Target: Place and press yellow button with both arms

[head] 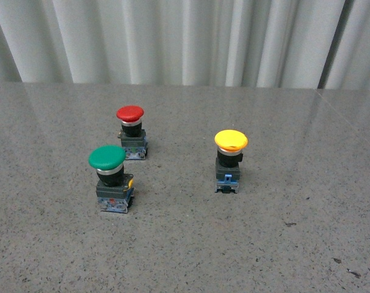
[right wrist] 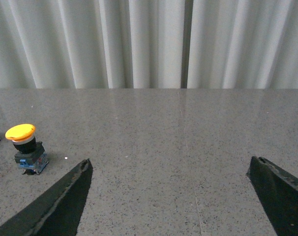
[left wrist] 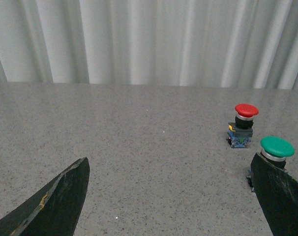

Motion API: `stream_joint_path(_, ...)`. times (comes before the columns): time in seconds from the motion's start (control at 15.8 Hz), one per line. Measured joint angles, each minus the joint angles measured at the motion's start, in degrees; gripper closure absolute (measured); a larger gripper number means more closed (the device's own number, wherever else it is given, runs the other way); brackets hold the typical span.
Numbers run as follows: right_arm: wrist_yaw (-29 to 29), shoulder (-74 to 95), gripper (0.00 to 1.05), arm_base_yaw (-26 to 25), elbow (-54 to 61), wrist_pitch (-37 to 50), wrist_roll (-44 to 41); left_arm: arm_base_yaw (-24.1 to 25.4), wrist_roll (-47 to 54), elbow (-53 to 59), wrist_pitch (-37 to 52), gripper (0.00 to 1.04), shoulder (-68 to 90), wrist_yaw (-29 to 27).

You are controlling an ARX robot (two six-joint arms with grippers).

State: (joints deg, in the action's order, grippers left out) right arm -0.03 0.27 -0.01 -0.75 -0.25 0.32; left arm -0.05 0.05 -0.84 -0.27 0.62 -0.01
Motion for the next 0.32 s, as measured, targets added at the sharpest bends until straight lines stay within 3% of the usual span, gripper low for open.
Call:
stream_joint_path(0.06, 0.00, 0.00, 0.05, 0.00, 0.00, 0.02, 0.02, 0.00, 0.00, 0.00, 0.00, 0.07, 0.00, 0.00)
stream_joint_path(0.32, 0.00, 0.00, 0.06, 0.00, 0.00, 0.02, 0.02, 0.00, 0.00, 0.00, 0.02, 0.07, 0.00, 0.00)
